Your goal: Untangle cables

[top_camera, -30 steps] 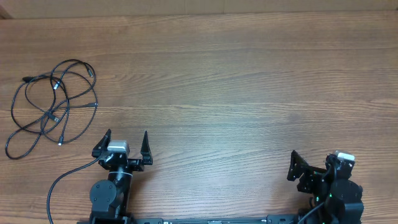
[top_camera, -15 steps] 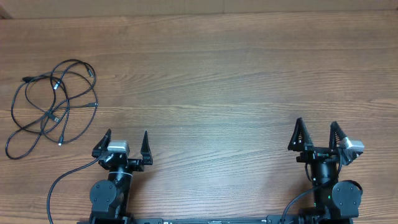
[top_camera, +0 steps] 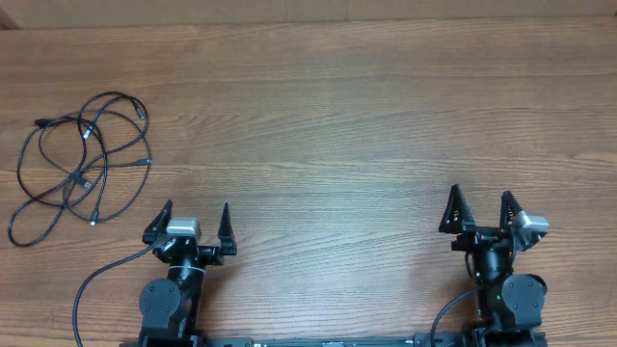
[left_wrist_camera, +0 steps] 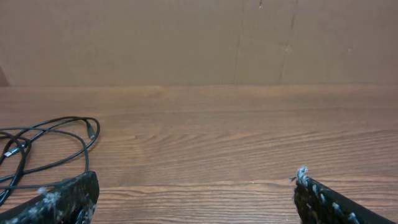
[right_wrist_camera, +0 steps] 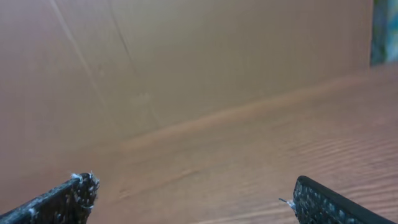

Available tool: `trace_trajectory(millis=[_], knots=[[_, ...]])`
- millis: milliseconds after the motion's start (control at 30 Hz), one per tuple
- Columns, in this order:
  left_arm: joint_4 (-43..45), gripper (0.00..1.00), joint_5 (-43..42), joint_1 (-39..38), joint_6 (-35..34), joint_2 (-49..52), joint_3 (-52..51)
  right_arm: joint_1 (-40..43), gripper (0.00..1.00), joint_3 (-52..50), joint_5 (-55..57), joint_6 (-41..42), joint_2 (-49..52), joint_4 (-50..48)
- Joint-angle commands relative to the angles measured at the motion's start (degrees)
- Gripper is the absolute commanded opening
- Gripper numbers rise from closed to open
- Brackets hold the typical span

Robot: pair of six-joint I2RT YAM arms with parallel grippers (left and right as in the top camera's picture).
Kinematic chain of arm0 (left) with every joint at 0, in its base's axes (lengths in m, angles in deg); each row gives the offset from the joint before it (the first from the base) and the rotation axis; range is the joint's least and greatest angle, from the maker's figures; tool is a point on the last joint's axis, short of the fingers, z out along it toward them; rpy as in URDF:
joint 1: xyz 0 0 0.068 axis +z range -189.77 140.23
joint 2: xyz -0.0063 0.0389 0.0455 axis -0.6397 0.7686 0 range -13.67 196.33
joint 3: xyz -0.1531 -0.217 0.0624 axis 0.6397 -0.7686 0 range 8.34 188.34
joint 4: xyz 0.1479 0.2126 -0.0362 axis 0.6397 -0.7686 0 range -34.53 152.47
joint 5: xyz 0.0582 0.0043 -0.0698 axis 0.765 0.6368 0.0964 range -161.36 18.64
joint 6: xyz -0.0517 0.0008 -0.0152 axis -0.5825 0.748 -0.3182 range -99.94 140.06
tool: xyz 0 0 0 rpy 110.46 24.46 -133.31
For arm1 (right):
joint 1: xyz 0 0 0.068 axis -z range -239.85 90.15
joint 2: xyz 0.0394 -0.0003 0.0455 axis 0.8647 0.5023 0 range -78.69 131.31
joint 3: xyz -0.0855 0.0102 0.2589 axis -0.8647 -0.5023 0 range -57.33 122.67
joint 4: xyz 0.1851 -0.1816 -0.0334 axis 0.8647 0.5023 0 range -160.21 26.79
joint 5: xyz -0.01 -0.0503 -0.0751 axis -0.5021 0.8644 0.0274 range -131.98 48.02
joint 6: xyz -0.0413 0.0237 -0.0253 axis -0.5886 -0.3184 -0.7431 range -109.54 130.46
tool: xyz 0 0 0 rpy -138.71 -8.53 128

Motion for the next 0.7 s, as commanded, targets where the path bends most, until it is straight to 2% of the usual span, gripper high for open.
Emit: trace_trajectory(millis=[0,667], knots=[[0.0,1.00,-0.6,-0.3,-0.4,-0.5,-0.2,-0.2,1.00,-0.6,0.4,0.0,-0.5,0.0],[0.0,1.00,-0.6,-0.3,-0.4,-0.5,-0.2,-0.2,1.00,-0.6,0.3,0.0,-0.5,1.3]])
